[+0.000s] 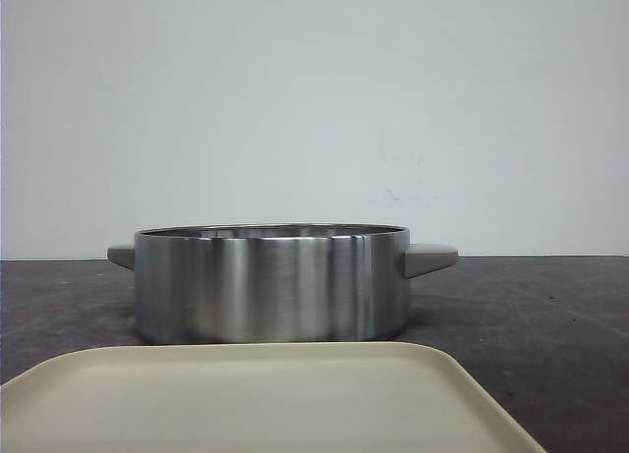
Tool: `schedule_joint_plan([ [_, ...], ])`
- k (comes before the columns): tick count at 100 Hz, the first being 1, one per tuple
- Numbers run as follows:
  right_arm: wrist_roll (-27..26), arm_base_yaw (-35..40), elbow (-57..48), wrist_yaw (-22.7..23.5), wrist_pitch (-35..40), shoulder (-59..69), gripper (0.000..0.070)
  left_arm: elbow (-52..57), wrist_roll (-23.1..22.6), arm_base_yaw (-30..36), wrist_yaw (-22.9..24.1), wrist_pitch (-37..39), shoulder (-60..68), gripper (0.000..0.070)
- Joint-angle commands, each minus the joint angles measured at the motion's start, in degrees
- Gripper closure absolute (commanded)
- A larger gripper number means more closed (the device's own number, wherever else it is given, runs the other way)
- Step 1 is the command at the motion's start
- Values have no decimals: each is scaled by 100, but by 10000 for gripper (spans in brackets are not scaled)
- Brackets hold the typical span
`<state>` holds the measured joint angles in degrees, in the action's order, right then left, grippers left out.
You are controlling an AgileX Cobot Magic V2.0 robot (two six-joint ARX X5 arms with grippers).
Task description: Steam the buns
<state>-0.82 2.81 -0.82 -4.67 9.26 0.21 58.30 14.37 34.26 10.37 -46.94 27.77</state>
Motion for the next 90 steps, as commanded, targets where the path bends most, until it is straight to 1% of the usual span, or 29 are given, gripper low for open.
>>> schedule_joint_plan([
  [1, 39, -7, 11, -4, -24, 0, 689, 57, 2, 31, 15, 57, 22, 700],
  [22, 39, -7, 11, -7, -24, 0, 689, 57, -39, -7, 15, -59, -2, 700],
  [29, 39, -7, 11, -7, -24, 0, 689, 55, -98, -131, 7, -221, -116, 700],
  [35, 39, -7, 11, -4, -24, 0, 689, -35, -26, -284, -35, -201, -275, 700],
  [40, 39, -7, 11, -4, -24, 0, 689, -247, -44, -461, -70, 70, -459, 700],
  [51, 39, -7, 11, -4, -24, 0, 689, -1152, -116, -1027, -125, 1287, -1021, 700],
  [58, 39, -7, 11, -4, -24, 0, 689, -1749, -120, -1364, -138, 1821, -1368, 700],
  [66, 39, -7, 11, -7, -24, 0, 689, -2435, -72, -1764, -229, 2194, -1749, 700],
  [78, 39, -7, 11, -4, -24, 0, 689, -3462, 9, -2347, -514, 2645, -2199, 700],
  [90, 39, -7, 11, -7, -24, 0, 689, -4365, 52, -2752, -638, 3067, -2546, 700],
])
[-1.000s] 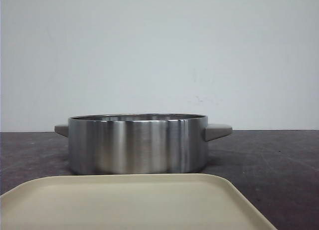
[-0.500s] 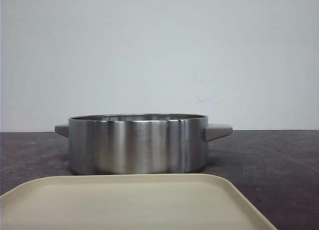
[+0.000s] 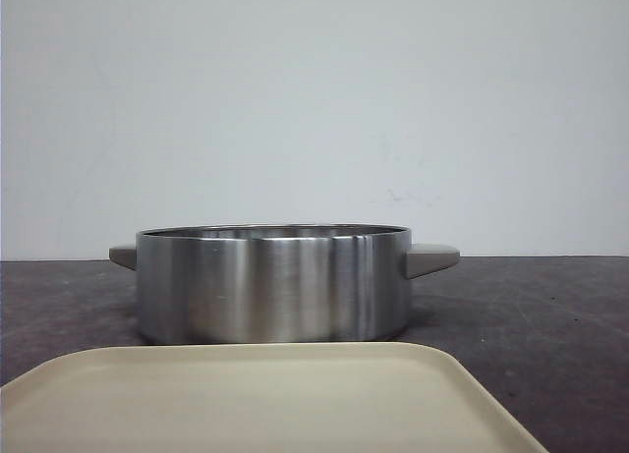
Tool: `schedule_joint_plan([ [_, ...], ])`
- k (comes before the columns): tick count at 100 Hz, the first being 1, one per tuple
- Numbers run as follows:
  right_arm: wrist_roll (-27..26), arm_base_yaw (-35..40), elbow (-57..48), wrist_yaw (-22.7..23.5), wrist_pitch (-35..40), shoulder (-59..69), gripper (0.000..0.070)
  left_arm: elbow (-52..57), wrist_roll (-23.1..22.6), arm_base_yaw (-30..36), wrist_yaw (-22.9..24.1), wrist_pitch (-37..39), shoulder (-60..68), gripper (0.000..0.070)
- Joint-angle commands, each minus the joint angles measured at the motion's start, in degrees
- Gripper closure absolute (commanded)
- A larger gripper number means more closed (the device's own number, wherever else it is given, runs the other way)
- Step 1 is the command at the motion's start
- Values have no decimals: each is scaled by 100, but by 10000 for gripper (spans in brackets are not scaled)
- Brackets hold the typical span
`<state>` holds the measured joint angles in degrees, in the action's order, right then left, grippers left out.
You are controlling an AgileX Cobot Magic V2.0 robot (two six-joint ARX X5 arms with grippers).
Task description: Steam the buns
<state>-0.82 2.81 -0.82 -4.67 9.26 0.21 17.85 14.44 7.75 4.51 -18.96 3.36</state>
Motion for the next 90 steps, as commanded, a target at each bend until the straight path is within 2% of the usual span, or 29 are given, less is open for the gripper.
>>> schedule_joint_plan([
  [1, 39, -7, 11, -7, -24, 0, 689, -385, 52, -127, -52, 319, -125, 700],
  [18, 39, -7, 11, -7, -24, 0, 689, -1209, 111, -485, -50, 1010, -249, 700],
  [40, 39, -7, 11, -4, -24, 0, 689, -1700, -195, -765, -50, 1379, -280, 700],
  [58, 39, -7, 11, -4, -24, 0, 689, -1707, -614, -876, -55, 1231, -319, 700],
  [76, 39, -7, 11, -4, -24, 0, 689, -1707, -708, -994, -55, 802, -319, 700],
  [90, 39, -7, 11, -4, -22, 0, 689, -1707, -1102, -1040, -101, 809, -319, 700],
])
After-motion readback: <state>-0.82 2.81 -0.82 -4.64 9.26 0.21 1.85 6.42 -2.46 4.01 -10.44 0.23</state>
